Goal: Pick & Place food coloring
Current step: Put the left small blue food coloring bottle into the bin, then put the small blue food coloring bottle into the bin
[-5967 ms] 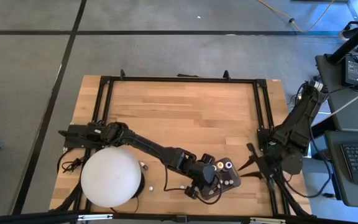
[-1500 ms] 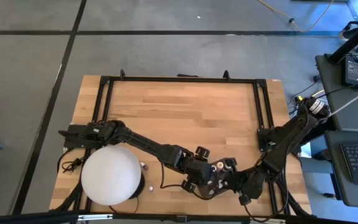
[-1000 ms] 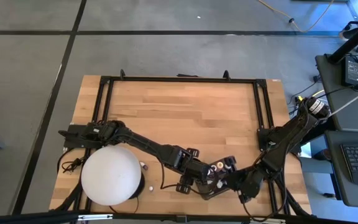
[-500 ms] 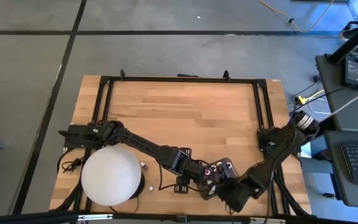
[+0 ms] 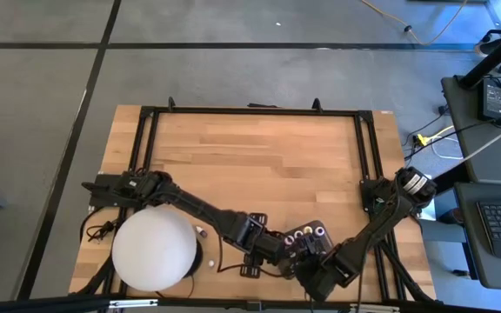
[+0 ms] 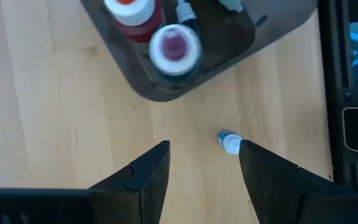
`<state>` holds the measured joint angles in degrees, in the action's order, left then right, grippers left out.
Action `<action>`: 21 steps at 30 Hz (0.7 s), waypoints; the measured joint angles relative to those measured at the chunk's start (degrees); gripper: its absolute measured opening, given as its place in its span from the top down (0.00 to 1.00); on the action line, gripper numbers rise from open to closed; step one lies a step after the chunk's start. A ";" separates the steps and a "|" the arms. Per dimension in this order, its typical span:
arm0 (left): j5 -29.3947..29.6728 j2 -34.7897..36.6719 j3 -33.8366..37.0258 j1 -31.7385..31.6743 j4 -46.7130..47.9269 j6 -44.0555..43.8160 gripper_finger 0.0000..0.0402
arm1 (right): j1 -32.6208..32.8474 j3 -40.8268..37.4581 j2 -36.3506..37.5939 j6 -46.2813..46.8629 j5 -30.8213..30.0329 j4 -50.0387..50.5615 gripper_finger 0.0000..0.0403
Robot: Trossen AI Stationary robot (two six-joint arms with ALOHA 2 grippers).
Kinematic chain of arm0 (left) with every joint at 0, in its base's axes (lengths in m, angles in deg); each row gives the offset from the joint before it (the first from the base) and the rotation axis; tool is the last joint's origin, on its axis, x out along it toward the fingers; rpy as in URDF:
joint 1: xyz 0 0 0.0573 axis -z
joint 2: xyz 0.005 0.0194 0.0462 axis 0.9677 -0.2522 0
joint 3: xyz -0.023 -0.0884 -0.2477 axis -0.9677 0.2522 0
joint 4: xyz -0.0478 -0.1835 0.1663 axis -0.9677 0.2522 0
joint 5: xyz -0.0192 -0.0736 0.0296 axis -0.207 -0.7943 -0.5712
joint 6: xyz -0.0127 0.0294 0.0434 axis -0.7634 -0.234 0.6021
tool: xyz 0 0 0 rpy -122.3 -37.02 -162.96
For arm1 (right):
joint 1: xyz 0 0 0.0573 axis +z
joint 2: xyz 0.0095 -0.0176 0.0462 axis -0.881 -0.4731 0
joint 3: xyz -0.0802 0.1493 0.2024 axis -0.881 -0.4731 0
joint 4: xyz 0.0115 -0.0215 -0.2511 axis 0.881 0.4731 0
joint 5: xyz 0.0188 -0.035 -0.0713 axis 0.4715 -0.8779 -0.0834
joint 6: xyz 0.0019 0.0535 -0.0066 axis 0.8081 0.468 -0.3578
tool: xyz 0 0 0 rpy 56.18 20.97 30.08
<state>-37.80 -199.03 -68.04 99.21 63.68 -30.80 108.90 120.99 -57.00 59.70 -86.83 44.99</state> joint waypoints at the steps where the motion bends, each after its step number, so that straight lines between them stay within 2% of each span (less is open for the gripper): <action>1: 0.02 0.00 0.00 0.20 -0.18 0.02 0.53 | 0.00 0.00 0.00 0.00 0.00 -0.06 0.77; 6: 0.04 0.00 0.00 0.94 -2.63 0.13 0.54 | -0.09 0.00 0.00 -0.09 0.02 -0.10 0.75; 14: 0.02 0.00 0.00 2.22 -3.93 3.88 0.52 | -0.15 0.00 0.00 -0.11 0.00 -0.09 0.64; 21: 0.12 -0.02 0.00 2.74 -4.12 4.09 0.52 | 1.00 3.51 1.41 -0.22 -0.66 5.55 0.62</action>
<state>-37.68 -199.05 -68.04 101.94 59.55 -26.71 109.90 124.50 -55.60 59.48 -87.49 50.54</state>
